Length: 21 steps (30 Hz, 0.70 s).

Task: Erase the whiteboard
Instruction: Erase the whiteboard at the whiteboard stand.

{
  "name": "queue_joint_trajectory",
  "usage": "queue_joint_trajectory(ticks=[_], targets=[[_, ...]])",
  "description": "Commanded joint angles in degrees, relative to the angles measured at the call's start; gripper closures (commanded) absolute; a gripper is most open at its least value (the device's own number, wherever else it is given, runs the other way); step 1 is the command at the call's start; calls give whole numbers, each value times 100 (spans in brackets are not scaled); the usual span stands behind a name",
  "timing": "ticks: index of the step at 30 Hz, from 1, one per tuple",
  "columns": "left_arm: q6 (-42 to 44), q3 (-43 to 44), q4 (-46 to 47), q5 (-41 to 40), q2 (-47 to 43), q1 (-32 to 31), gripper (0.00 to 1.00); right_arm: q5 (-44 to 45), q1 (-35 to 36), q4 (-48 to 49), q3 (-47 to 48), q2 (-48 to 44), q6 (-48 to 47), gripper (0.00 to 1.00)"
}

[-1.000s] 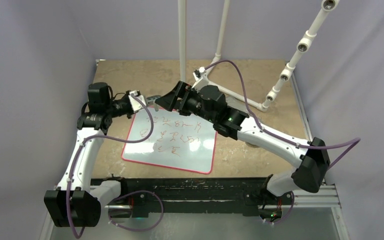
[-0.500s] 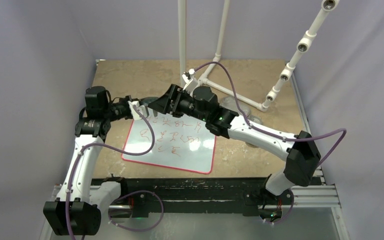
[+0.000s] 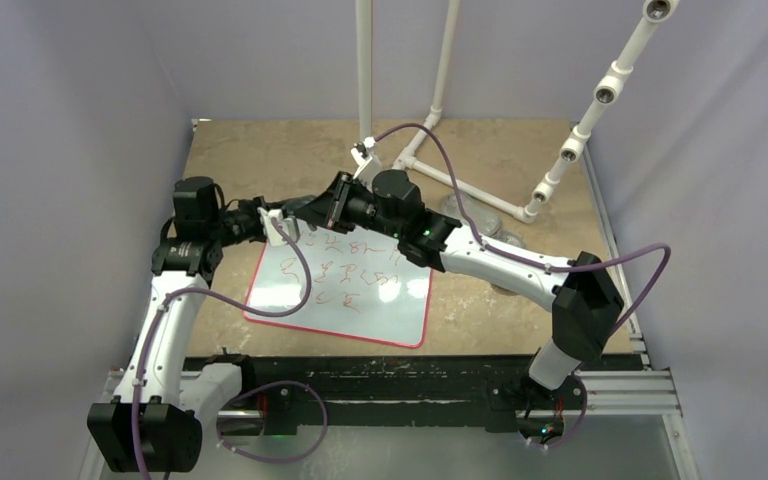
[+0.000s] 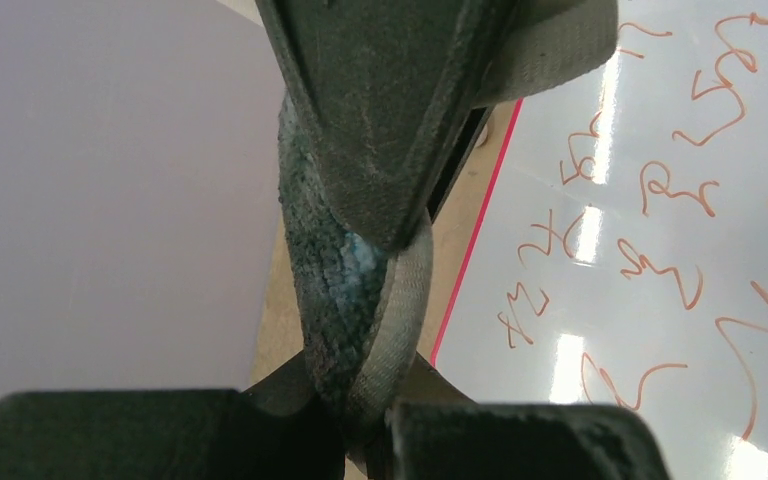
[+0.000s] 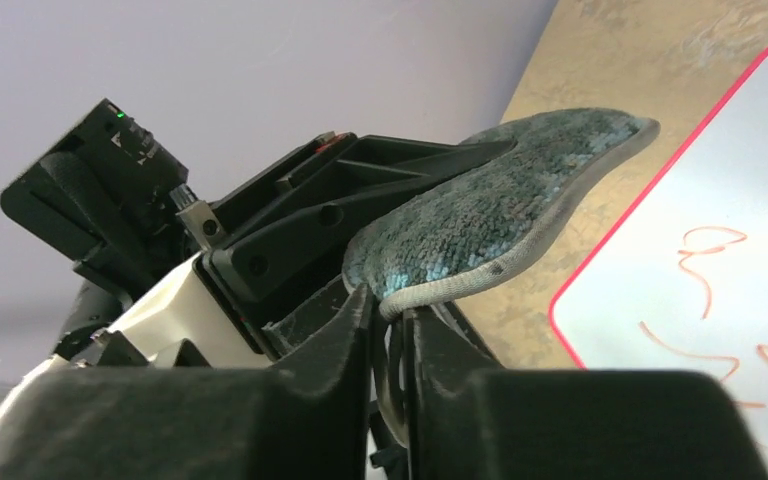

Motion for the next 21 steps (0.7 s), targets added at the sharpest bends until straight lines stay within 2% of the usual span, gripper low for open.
queue_joint_trajectory(ticks=[1, 2, 4, 6, 7, 9, 10, 12, 16, 21], targets=[[-100, -32, 132, 83, -85, 9, 100, -436, -45, -203, 216, -79, 32, 95], [-240, -24, 165, 75, -84, 12, 100, -424, -79, -366, 216, -118, -54, 100], [-409, 31, 124, 70, -48, 12, 98, -214, -121, -769, 189, -277, -288, 100], [-470, 159, -118, 118, 34, 12, 84, 31, -164, -1113, 9, -554, -512, 100], [-567, 240, -270, 144, 112, 12, 69, 110, -214, -1265, -113, -725, -611, 100], [-617, 405, -806, 247, 249, 12, 18, 234, -349, -1830, -315, -1050, -805, 100], [-527, 477, -1118, 273, 314, 11, 7, 252, -434, -2208, -356, -1188, -954, 100], [-436, 593, -1608, 295, 443, 12, 2, 361, -560, -3109, -300, -1456, -1271, 100], [-920, 708, -1905, 213, 744, 12, 1, 585, -586, -4979, -124, -1790, -1878, 100], [-2616, 753, -1247, -183, 1235, 21, 1, 1090, -592, -6348, -263, -1882, -2496, 100]])
